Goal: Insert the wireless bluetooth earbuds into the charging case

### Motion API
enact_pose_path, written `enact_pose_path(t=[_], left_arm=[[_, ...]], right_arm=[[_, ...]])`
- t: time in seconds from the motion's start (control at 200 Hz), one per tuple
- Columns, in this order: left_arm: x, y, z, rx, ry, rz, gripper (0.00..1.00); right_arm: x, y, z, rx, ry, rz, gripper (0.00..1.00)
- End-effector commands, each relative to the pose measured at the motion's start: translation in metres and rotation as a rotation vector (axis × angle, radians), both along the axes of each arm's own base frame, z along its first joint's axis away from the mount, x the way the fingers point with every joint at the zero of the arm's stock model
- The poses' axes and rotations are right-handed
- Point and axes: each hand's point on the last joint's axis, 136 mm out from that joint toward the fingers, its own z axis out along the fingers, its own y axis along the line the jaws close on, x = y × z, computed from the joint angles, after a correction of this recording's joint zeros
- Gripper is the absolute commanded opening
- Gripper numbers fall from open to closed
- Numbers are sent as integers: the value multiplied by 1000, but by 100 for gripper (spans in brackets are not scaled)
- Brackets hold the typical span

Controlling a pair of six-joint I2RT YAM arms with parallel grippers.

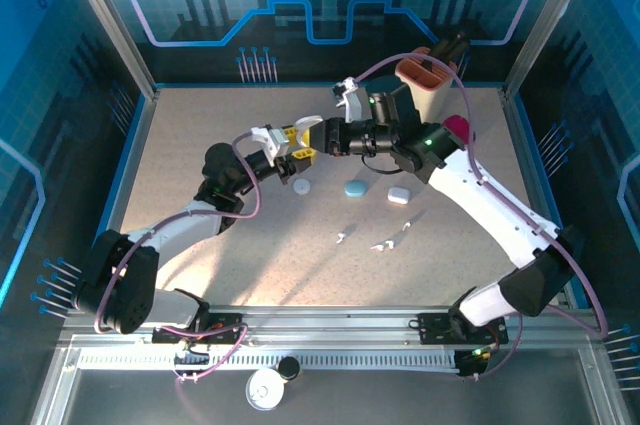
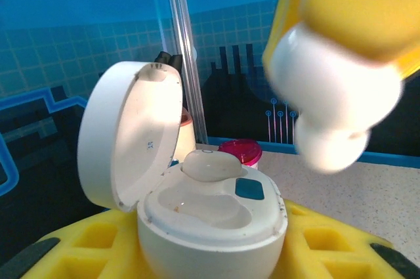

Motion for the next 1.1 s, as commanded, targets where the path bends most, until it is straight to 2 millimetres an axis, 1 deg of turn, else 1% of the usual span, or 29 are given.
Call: enact_pose_path(t=[0.0,0.19,0.465,0.66,1.096], left_arm=[[-7,-2,9,3,-59,-10,39],[-9,-2,8,10,-67,-14,39],[-10,-3,5,13,-66,-23,39],[-11,-4,10,9,-73,-31,39],[-8,-3,19,-25,-63,-29,38]], right_arm=[[11,0,10,18,-22,-13,15],[16,-1,4,4,-24,-29,15],[22,-3,5,34,-33,-49,14],[28,-3,-9,3,-11,-59,14],[30,-5,-34,-37,37,-80,16]])
